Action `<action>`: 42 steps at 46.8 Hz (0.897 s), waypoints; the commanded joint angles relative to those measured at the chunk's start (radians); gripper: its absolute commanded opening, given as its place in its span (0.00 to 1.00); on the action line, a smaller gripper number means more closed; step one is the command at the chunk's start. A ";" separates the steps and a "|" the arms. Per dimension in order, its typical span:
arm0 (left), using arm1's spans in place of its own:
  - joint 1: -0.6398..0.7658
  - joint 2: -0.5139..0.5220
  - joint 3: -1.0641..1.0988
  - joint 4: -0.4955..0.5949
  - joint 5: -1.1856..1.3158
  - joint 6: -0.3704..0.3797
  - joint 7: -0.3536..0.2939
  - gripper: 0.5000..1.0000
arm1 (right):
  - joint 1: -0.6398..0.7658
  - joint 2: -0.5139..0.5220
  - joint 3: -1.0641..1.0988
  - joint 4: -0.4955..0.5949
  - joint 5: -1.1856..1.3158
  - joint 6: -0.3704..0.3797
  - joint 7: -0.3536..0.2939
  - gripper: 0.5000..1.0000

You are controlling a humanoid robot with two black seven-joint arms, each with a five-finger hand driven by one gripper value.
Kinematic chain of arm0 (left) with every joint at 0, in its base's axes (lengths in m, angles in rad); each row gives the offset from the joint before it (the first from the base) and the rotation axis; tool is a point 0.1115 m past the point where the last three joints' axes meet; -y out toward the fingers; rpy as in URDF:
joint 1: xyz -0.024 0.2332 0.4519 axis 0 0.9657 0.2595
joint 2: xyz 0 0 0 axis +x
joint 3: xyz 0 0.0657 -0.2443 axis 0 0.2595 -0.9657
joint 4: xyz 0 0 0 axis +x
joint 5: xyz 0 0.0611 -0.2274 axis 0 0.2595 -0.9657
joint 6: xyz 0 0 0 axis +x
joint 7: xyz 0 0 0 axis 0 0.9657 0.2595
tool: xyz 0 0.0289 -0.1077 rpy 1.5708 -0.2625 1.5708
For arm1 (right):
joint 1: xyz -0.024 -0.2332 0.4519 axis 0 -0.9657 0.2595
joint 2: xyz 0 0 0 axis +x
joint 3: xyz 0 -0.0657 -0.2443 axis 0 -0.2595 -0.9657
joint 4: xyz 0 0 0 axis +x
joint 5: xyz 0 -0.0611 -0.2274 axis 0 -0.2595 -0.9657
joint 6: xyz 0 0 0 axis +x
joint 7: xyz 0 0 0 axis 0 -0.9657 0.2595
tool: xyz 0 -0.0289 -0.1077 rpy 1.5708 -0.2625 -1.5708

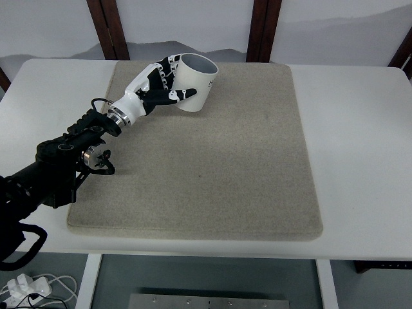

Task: Flip white cup upright
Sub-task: 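Lower the cup onto the mat and open the left hand's fingers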

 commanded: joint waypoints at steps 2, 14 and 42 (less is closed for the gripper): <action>0.000 0.000 0.000 0.000 0.000 0.000 0.000 0.61 | 0.000 0.000 0.000 0.000 0.000 0.000 0.000 0.90; 0.000 0.002 -0.001 0.001 0.000 0.001 0.000 0.70 | 0.000 0.000 0.000 0.000 0.000 0.000 0.000 0.90; 0.002 0.003 0.000 0.001 -0.002 0.011 0.000 0.92 | 0.000 0.000 0.000 0.000 0.000 0.000 0.000 0.90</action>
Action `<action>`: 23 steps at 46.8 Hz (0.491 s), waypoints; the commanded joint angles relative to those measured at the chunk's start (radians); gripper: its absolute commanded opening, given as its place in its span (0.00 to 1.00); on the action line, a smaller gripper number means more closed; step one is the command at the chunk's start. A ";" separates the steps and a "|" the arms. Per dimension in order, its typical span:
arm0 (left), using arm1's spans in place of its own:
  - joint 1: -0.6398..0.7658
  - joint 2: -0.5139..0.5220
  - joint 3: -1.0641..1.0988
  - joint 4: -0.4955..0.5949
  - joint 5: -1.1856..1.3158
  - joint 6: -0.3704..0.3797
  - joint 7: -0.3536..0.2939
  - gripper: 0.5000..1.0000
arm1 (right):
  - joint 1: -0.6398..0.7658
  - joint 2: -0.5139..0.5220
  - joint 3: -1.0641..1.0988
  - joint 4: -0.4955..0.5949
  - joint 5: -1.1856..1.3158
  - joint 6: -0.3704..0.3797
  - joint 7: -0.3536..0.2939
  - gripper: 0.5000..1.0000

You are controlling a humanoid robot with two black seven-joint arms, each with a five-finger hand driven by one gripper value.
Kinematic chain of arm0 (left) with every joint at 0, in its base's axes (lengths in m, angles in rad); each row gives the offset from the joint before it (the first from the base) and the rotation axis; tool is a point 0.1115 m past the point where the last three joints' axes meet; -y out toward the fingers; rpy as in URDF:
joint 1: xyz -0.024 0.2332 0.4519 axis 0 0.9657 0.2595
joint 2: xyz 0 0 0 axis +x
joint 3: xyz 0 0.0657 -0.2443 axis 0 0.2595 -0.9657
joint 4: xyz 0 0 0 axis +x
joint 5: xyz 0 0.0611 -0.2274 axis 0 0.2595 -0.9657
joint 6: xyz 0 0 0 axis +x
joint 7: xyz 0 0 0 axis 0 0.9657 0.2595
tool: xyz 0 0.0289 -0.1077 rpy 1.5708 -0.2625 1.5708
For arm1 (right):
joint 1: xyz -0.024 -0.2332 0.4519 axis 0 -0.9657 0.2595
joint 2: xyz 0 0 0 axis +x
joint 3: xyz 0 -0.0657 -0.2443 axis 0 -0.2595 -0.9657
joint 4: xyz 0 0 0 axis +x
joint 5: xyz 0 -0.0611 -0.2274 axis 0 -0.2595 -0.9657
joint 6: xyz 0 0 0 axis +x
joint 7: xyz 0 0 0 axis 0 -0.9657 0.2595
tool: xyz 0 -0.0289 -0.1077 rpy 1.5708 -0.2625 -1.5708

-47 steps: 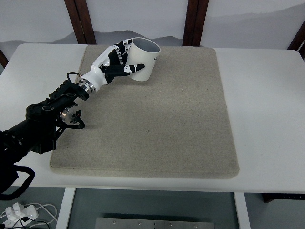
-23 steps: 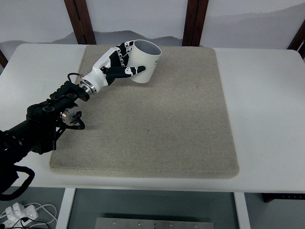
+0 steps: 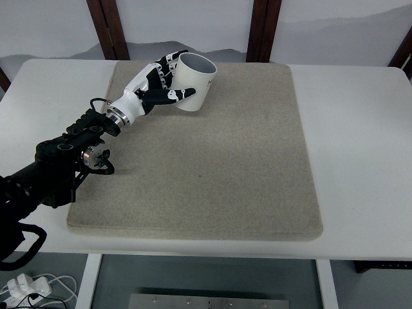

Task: Flip white cup upright
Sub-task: 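Lower the cup onto the mat and open the left hand's fingers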

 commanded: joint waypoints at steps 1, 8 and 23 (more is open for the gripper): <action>0.000 0.000 0.002 0.000 0.000 0.000 0.000 0.92 | 0.000 0.000 0.000 0.000 -0.001 0.000 0.000 0.90; 0.000 0.000 0.002 0.000 0.000 -0.002 0.000 0.93 | 0.000 0.000 0.000 0.000 0.001 0.000 0.000 0.90; 0.002 0.000 0.002 0.000 0.000 -0.002 0.000 0.98 | 0.000 0.000 0.000 0.000 -0.001 0.000 0.000 0.90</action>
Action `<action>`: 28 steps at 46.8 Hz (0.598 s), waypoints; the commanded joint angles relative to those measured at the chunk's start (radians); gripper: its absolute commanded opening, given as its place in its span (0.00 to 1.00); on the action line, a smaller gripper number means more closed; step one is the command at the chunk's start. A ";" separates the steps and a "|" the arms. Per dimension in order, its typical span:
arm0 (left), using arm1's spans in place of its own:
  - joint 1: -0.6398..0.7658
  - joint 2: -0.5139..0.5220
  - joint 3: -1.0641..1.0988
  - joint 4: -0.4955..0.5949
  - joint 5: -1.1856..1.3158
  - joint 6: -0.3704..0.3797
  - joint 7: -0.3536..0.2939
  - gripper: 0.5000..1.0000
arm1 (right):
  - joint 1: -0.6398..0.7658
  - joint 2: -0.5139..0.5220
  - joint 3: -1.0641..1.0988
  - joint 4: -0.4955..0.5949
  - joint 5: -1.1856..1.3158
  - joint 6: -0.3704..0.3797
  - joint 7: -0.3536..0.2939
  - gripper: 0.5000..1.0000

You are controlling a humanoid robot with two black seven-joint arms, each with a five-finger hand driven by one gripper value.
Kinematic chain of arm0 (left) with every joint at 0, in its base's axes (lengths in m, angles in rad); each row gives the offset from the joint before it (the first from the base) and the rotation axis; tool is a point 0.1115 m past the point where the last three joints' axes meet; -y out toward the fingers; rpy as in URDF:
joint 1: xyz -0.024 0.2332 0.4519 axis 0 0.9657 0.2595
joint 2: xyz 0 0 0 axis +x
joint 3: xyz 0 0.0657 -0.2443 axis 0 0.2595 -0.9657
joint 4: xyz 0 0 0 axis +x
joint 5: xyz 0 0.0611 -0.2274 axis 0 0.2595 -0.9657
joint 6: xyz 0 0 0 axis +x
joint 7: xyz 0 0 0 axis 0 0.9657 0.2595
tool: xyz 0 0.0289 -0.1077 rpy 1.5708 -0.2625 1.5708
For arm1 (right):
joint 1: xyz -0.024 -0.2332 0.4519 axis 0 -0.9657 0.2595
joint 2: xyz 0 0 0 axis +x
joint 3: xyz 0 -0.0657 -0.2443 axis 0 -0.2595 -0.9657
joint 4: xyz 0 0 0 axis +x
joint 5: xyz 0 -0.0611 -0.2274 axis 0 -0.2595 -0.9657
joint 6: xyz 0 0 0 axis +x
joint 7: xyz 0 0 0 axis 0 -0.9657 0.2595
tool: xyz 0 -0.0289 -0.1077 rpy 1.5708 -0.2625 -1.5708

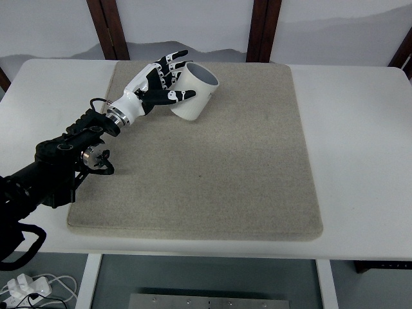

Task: Flip white cup upright
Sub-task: 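Lower the cup onto the mat and open the left hand's fingers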

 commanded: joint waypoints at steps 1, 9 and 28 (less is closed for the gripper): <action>0.001 0.000 -0.001 0.000 0.000 0.000 0.000 0.98 | 0.000 0.000 0.000 0.000 0.000 0.000 0.000 0.90; 0.001 0.002 -0.001 0.000 -0.002 0.000 0.000 0.98 | 0.000 0.000 0.000 0.000 0.000 0.000 0.000 0.90; 0.003 0.002 -0.003 -0.003 -0.005 -0.005 0.000 0.98 | 0.000 0.000 0.000 0.000 0.000 0.000 0.000 0.90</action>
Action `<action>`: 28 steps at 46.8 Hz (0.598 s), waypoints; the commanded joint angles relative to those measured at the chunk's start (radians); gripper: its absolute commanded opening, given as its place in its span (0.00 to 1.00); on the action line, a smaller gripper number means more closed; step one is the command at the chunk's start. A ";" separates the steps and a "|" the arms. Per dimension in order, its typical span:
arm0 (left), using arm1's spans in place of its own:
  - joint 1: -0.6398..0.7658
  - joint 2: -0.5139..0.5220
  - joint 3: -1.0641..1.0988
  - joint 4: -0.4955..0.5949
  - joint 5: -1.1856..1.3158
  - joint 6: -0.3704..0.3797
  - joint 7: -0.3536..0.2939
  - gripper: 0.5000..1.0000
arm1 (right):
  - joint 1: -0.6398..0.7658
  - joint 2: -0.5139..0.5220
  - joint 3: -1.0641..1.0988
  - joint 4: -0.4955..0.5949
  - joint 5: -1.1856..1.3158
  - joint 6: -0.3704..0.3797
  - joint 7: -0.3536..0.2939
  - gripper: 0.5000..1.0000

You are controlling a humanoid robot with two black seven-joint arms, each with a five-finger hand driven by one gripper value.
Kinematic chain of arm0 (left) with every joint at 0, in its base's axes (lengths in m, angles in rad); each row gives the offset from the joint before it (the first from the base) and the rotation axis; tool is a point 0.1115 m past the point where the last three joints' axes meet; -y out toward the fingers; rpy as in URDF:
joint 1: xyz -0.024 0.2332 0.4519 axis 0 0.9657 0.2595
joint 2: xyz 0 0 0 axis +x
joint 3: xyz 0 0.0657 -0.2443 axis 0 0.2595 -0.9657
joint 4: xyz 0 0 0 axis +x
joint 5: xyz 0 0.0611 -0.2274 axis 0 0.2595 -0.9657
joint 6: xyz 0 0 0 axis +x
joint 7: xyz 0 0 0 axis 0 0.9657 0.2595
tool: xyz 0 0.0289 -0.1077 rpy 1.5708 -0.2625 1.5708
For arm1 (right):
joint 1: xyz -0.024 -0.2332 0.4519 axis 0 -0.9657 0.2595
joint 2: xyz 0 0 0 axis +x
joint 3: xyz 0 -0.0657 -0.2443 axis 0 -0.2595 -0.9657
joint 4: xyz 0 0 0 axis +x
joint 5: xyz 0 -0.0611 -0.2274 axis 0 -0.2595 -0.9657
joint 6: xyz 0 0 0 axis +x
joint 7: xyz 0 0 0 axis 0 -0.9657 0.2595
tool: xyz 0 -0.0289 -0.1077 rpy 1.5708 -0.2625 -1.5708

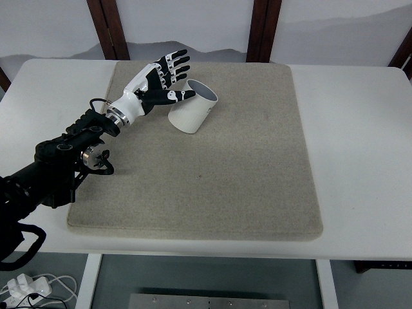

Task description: Flip white cup upright

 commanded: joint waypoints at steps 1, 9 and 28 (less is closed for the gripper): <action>0.001 0.000 -0.001 -0.001 -0.003 -0.002 0.000 0.98 | 0.000 0.000 0.000 0.000 0.000 0.000 0.000 0.90; -0.001 0.006 -0.001 -0.002 -0.006 -0.011 0.000 0.98 | 0.000 0.000 0.000 0.000 0.000 0.000 0.000 0.90; -0.011 0.051 -0.024 -0.015 -0.012 -0.075 0.000 0.98 | 0.000 0.000 0.000 0.000 0.000 0.000 0.000 0.90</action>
